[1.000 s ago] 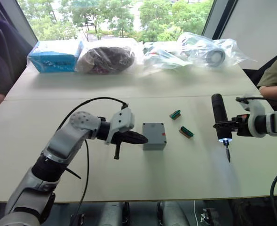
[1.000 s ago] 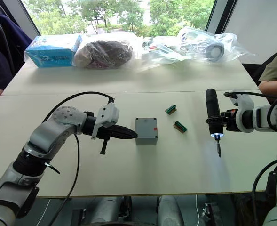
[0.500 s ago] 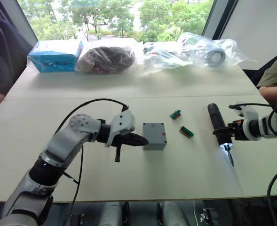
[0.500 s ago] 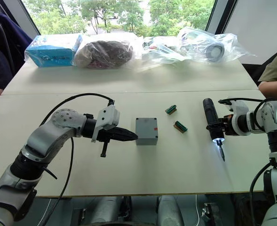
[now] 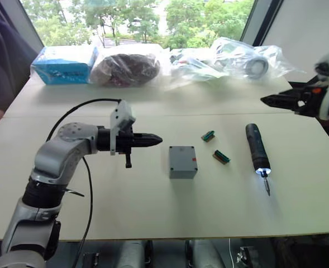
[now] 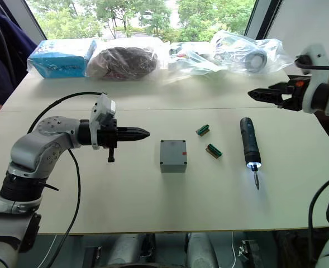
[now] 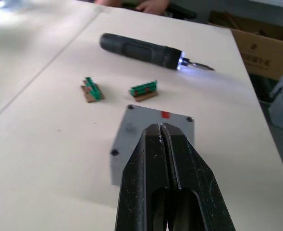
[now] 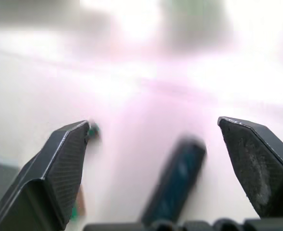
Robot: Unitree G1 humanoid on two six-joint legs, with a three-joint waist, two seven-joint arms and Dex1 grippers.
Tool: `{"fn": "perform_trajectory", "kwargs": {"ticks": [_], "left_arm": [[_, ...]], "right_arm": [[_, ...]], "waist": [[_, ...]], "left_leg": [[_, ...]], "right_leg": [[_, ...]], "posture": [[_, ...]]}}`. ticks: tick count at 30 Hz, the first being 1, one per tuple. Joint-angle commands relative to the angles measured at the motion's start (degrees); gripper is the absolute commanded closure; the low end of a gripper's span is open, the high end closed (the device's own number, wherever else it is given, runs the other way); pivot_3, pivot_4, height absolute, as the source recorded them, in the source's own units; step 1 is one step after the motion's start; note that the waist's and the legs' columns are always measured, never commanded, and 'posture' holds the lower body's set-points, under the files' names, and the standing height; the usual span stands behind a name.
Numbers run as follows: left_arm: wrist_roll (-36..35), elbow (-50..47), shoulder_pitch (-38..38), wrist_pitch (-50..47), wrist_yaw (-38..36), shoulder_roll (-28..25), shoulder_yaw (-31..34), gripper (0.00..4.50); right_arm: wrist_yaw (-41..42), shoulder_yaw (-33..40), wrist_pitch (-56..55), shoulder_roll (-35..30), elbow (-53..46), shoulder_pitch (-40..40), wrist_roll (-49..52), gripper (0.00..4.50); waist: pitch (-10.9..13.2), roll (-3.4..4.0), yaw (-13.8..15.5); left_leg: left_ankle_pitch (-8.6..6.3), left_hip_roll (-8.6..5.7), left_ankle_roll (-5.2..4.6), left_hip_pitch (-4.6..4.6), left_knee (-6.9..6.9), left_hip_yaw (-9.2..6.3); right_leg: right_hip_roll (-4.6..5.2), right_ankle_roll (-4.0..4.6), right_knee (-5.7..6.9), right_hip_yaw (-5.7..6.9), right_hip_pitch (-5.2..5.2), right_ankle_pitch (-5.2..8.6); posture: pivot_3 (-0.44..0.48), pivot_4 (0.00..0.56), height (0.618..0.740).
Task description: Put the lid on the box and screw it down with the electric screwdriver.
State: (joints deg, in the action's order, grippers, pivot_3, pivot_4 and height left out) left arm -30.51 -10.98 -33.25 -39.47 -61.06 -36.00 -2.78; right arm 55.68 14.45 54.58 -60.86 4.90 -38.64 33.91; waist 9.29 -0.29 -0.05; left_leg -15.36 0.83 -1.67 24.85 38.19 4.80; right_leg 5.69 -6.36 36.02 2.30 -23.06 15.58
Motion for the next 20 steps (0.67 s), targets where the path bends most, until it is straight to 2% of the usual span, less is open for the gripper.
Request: {"fn": "perform_trajectory", "kwargs": {"ticks": [1,3,6,11,15,20], "left_arm": [[1.7,-2.3,4.1,0.0,3.4,-2.7,2.6,4.50],[0.9,-3.7,6.4,-0.8,3.7,-3.9,3.4,4.50],[-8.1,-12.7,16.4,-11.0,3.6,-8.2,9.1,4.50],[-16.2,-21.7,26.4,-17.8,3.5,-12.5,13.0,4.50],[-19.6,-26.3,33.1,-19.5,3.9,-14.5,13.6,4.50],[-20.7,-26.7,36.4,-19.5,7.8,-12.3,13.1,4.50]], "right_arm": [[1.8,7.7,-6.9,5.6,-16.9,13.5,4.3,0.02],[1.8,9.4,-6.4,6.6,-22.7,18.9,6.0,0.02],[3.4,12.7,5.2,7.2,-34.7,32.8,18.6,0.02],[2.1,13.9,7.3,6.8,-40.9,43.4,21.4,0.02],[2.2,12.6,5.9,6.9,-42.9,49.3,20.9,0.02],[1.3,10.2,3.9,7.1,-44.0,52.5,19.6,0.02]], "waist": [[0.0,-0.16,0.1],[0.1,0.02,0.3],[0.2,0.06,0.5],[0.2,-0.04,0.8],[0.1,-0.03,0.7],[0.1,-0.01,0.8]], "left_leg": [[0.00,0.05,0.01,-0.03,0.03,-0.05],[0.04,-0.02,0.08,-0.03,0.07,0.04],[0.06,-0.13,0.10,-0.02,0.14,0.13],[-0.14,-0.04,-0.16,-0.46,0.13,-0.08],[-0.16,-0.07,-0.13,-0.55,0.07,-0.07],[-0.14,-0.10,-0.11,-0.55,0.04,-0.07]], "right_leg": [[-0.04,0.00,-0.01,0.03,0.09,0.00],[0.07,0.00,0.07,-0.04,0.01,-0.01],[0.22,-0.01,0.19,-0.13,-0.10,-0.04],[0.40,0.13,0.05,-0.07,0.44,-0.07],[0.59,0.48,0.01,-0.04,0.48,0.05],[0.63,0.60,0.02,-0.03,0.44,0.11]], "posture": [[0.000,0.150,0.740],[0.000,0.150,0.740],[0.000,0.150,0.740],[0.000,0.150,0.740],[0.000,0.150,0.740],[0.000,0.150,0.740]]}}
